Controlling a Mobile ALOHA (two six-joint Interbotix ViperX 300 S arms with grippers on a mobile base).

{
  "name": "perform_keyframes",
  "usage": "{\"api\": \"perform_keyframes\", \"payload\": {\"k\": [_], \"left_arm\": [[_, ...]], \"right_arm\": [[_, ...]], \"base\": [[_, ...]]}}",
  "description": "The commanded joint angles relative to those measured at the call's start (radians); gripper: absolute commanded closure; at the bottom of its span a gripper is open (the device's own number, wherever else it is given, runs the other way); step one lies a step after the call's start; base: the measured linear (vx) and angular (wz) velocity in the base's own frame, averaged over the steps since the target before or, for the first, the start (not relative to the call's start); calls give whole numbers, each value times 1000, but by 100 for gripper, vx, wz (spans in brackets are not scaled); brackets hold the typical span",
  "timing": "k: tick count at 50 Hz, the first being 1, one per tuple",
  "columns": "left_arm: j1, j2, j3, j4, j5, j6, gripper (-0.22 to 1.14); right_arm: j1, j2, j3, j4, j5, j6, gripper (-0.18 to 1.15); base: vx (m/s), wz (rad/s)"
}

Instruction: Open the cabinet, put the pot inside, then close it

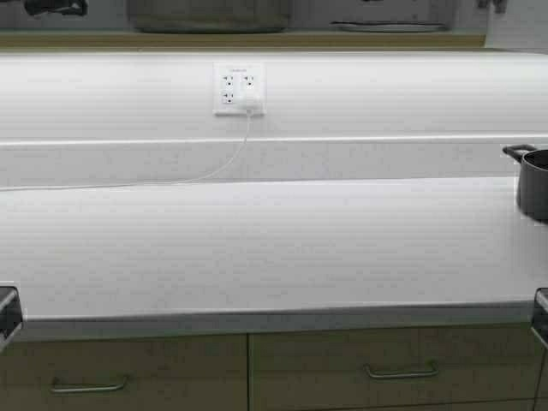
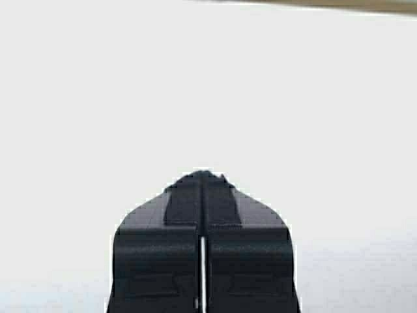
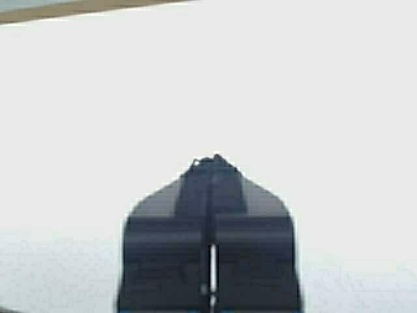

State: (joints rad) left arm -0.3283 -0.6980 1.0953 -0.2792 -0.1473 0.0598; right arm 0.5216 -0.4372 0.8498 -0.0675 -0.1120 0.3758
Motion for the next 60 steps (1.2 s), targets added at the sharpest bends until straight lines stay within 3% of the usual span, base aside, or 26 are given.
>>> {"api": "perform_keyframes", "payload": {"k": [1,13,18,21,31,37,46,53,60], "left_arm": [[2,0,-26,5,-2,8,88],[12,28,-38,5,-28,14,88],[63,38,-49,5,-41,21,88],[115,32,-49,5,-41,26,88],[426,-6,-135,17,49,52,88],[621,-5,-233,40,92,91,88],[808,38,-439,54,161,100,88],[853,132,-641,46,258,84,88],[856,244,-810,41,293,69,88]], "right_arm": [[-43,-12,-35,-25,35,-3,90],[-104,-21,-48,-120,67,-3,90],[-156,-54,-37,-160,69,-3,90],[-209,-94,-23,-183,72,-3,90],[-428,-232,-28,-270,132,-6,90],[-586,-301,-64,-334,179,-8,90],[-810,-291,-193,-373,204,-6,90],[-900,-209,-290,-373,204,-6,90],[-911,-84,-394,-371,210,-6,90]], "base": [[-28,0],[-33,4],[-37,6],[-35,9],[-27,6],[-21,3],[-14,2],[-9,2],[-6,4]]}}
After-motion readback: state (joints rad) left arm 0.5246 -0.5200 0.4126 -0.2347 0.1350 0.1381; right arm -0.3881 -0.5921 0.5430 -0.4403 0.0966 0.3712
